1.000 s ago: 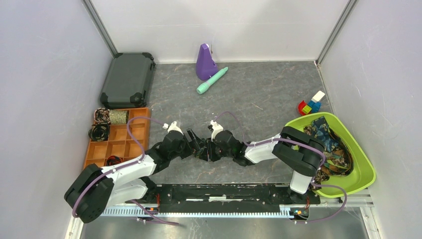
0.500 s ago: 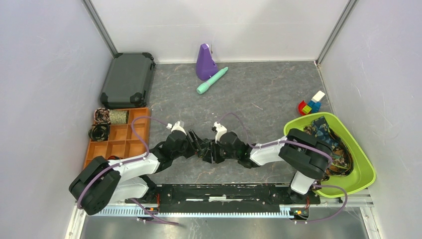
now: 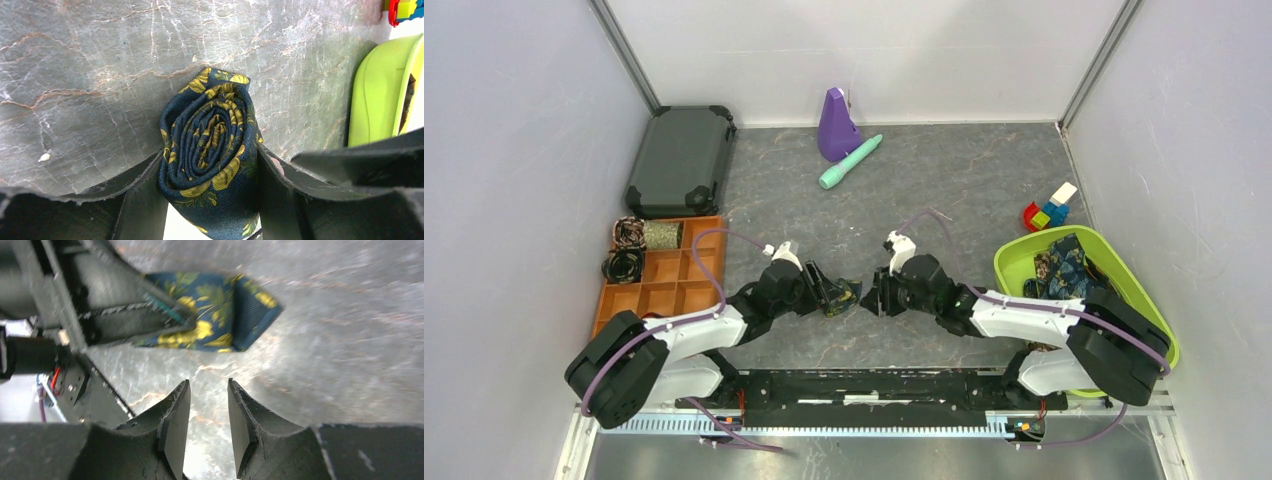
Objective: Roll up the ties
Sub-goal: Pick up the tie at the center of the board.
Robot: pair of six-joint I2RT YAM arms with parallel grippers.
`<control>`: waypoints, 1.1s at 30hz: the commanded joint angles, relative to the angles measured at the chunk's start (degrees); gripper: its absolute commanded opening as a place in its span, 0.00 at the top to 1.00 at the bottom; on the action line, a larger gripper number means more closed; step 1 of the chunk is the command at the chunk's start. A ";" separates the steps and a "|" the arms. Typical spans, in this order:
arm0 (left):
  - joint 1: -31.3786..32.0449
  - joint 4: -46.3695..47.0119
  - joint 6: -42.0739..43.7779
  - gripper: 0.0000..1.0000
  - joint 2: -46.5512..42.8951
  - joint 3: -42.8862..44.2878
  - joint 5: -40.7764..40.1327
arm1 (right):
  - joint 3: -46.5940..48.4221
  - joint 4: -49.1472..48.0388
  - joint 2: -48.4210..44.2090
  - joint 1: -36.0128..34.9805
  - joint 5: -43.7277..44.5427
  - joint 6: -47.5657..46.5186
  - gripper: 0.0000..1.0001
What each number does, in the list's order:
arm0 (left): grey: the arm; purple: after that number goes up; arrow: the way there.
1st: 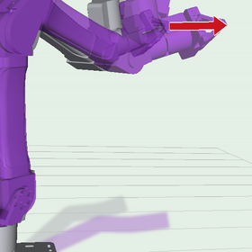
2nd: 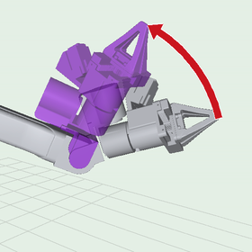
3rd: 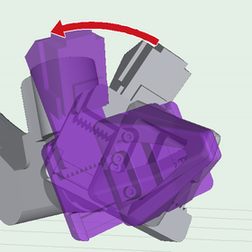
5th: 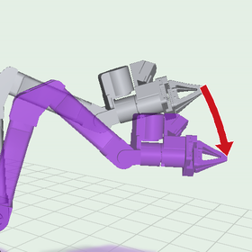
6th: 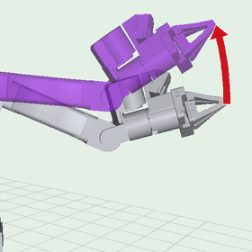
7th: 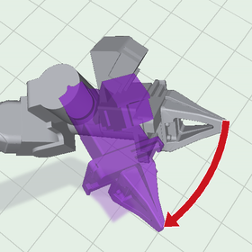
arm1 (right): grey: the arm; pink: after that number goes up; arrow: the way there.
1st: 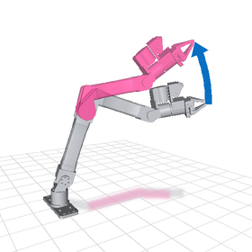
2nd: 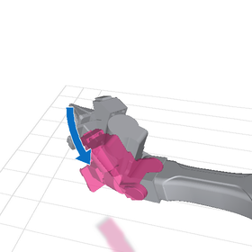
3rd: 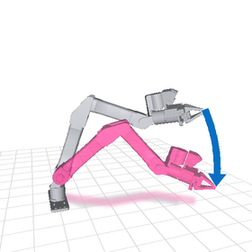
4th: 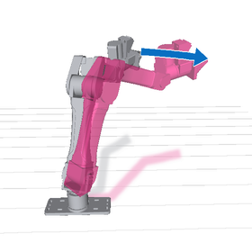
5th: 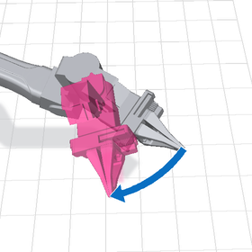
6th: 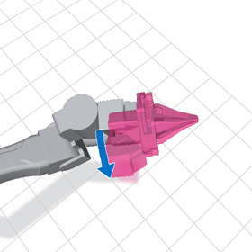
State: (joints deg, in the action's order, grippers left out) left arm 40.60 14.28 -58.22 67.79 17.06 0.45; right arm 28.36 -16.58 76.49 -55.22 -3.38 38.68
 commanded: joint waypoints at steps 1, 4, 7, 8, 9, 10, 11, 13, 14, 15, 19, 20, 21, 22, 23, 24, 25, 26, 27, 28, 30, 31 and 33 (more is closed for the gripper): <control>0.27 -1.54 6.76 0.38 1.24 2.31 1.51 | 3.95 5.40 -1.14 5.03 1.87 -4.03 0.59; 0.27 -1.89 8.66 0.43 1.40 2.96 2.11 | 7.75 6.67 2.54 7.89 -1.90 -5.34 0.58; 0.27 -1.17 9.41 0.49 1.06 3.07 3.25 | 10.35 5.90 6.63 8.64 -5.01 -5.65 0.58; 0.27 -0.87 9.56 0.51 0.96 3.15 3.63 | 10.82 5.49 7.74 8.69 -5.95 -5.56 0.58; 0.27 -0.67 9.69 0.53 0.79 3.20 4.16 | 11.13 4.91 8.49 8.73 -6.85 -5.32 0.59; 0.27 -0.57 9.77 0.55 0.60 3.29 4.52 | 11.19 4.25 9.24 8.71 -7.35 -5.07 0.59; 0.27 -0.66 9.72 0.58 0.38 3.41 4.71 | 11.19 3.70 9.69 8.78 -7.71 -4.74 0.59; 0.27 -1.32 9.70 0.61 -0.21 3.72 4.89 | 11.09 2.86 10.11 8.95 -8.49 -4.36 0.59; 0.27 -1.78 9.62 0.62 -0.60 3.85 5.00 | 11.03 2.65 10.17 8.99 -8.64 -4.29 0.59; 0.27 -2.31 9.45 0.63 -1.00 4.01 5.00 | 11.10 2.48 10.26 9.11 -9.14 -4.25 0.59; 0.18 -4.96 8.62 0.65 -2.84 4.78 4.92 | 11.02 3.06 9.54 9.33 -9.34 -4.32 0.59; 0.10 -5.49 8.27 0.65 -3.52 4.90 4.82 | 10.94 3.33 9.12 9.50 -9.14 -4.33 0.59; 0.02 -6.02 7.98 0.65 -3.99 5.04 4.75 | 10.93 3.52 8.60 9.72 -9.02 -4.43 0.59; -0.12 -6.75 7.62 0.65 -4.48 5.21 4.69 | 10.86 3.77 8.16 9.99 -8.91 -4.57 0.59; -0.29 -7.56 7.30 0.65 -4.93 5.43 4.65 | 10.93 4.06 7.75 10.31 -8.85 -4.64 0.59; -0.48 -8.30 6.99 0.65 -5.49 5.72 4.58 | 10.92 4.29 7.31 10.73 -8.90 -4.72 0.59; -0.73 -9.31 6.76 0.65 -6.04 6.00 4.50 | 10.98 4.59 6.80 11.06 -8.81 -4.81 0.59; -0.98 -10.36 6.57 0.65 -6.55 6.29 4.26 | 11.01 4.85 6.30 11.33 -8.66 -4.89 0.59; -1.34 -11.46 6.45 0.65 -7.19 6.68 4.01 | 10.94 5.04 5.96 11.64 -8.45 -4.84 0.59; -1.67 -12.90 6.41 0.65 -7.79 7.12 3.62 | 10.93 5.18 5.60 11.78 -8.36 -4.93 0.59; -2.47 -16.32 6.45 0.65 -9.30 8.08 2.63 | 10.69 5.22 5.11 12.04 -8.40 -4.88 0.59; -3.07 -17.62 6.53 0.65 -10.07 8.52 1.95 | 10.51 5.16 4.95 12.07 -8.35 -4.81 0.59; -4.34 -20.59 6.62 0.65 -11.70 9.38 1.04 | 10.24 5.07 4.73 12.07 -8.44 -4.75 0.59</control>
State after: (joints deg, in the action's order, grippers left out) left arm 38.22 -0.36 -52.01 59.51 22.90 3.99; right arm 37.78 -11.09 83.18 -43.29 -11.84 34.59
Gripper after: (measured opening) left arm 0.578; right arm 0.415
